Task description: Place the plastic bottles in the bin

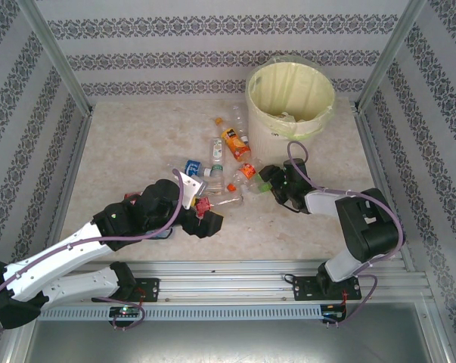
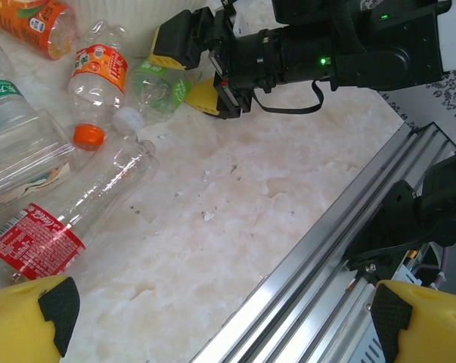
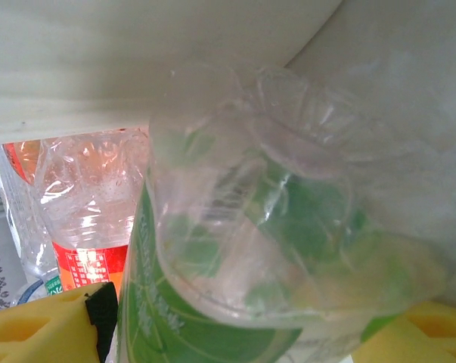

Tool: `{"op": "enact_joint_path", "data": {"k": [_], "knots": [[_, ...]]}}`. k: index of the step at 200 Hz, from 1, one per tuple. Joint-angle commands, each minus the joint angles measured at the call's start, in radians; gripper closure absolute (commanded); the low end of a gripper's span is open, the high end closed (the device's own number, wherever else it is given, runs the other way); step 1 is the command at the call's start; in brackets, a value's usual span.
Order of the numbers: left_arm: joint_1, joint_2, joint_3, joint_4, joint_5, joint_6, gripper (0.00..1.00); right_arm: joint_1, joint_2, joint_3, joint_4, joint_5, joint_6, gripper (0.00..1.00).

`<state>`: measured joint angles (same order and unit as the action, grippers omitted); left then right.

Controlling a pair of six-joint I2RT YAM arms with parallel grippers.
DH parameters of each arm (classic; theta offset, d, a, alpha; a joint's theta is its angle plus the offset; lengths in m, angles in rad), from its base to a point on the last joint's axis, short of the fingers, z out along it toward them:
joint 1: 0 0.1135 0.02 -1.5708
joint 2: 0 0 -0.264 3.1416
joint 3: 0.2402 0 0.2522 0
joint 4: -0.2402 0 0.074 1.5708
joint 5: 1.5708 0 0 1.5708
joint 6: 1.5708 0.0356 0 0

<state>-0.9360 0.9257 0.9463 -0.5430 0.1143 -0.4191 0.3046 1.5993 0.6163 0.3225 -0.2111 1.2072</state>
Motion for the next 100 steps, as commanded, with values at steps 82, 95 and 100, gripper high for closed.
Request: {"op": "enact_joint_path", "data": {"k": [82,95,100], "knots": [[-0.004,-0.009,-0.016,0.031,0.017,-0.015,0.0,-0.017,0.013,0.016,-0.011,0.024,0.004,0.34],[-0.004,-0.011,-0.016,0.03,0.017,-0.015,0.0,-0.023,-0.009,0.01,-0.027,0.027,-0.009,0.36],[-0.004,-0.01,-0.016,0.031,0.016,-0.015,0.0,-0.025,-0.02,0.008,-0.035,0.029,-0.017,0.37]]}}
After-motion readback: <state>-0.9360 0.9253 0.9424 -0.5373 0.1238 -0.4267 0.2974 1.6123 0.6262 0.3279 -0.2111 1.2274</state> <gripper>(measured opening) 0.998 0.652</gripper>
